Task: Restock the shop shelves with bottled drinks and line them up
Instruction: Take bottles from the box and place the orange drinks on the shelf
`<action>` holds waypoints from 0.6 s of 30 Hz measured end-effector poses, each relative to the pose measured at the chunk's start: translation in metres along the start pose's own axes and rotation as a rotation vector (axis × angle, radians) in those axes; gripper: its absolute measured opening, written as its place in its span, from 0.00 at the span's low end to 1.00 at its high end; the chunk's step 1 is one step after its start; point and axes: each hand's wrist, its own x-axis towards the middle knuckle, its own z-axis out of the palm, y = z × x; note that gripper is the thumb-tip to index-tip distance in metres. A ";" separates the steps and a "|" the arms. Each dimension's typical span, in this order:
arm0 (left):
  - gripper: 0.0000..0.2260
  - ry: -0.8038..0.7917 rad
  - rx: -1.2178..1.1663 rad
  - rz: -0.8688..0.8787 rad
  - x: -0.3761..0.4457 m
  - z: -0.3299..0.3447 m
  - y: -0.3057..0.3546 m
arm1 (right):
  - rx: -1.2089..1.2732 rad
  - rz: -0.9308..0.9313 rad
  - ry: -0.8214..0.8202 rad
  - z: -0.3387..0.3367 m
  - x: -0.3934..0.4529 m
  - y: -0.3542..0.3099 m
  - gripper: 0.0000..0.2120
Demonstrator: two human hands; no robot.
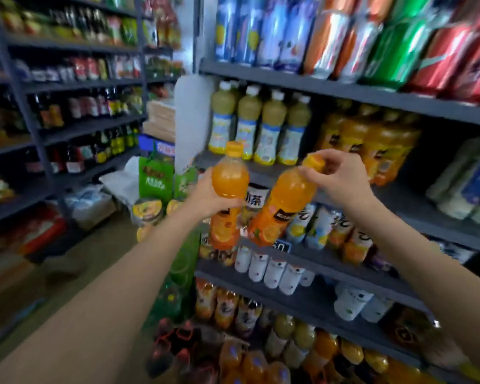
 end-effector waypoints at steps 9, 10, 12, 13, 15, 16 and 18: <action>0.40 -0.072 0.055 0.227 0.061 0.120 0.117 | 0.130 0.157 0.683 -0.122 0.020 0.090 0.13; 0.38 -0.053 0.038 0.225 0.068 0.134 0.124 | 0.118 0.136 0.729 -0.130 0.023 0.099 0.13; 0.35 -0.014 0.018 0.226 0.081 0.162 0.135 | 0.129 0.092 0.794 -0.144 0.031 0.120 0.12; 0.34 -0.002 0.012 0.227 0.086 0.175 0.141 | 0.137 0.066 0.806 -0.149 0.038 0.130 0.13; 0.33 0.015 0.000 0.229 0.100 0.198 0.148 | 0.126 0.021 0.793 -0.157 0.053 0.150 0.14; 0.32 0.027 -0.003 0.224 0.105 0.209 0.151 | 0.121 0.011 0.782 -0.158 0.059 0.160 0.14; 0.33 0.046 0.005 0.220 0.115 0.225 0.155 | 0.106 0.005 0.777 -0.158 0.068 0.177 0.13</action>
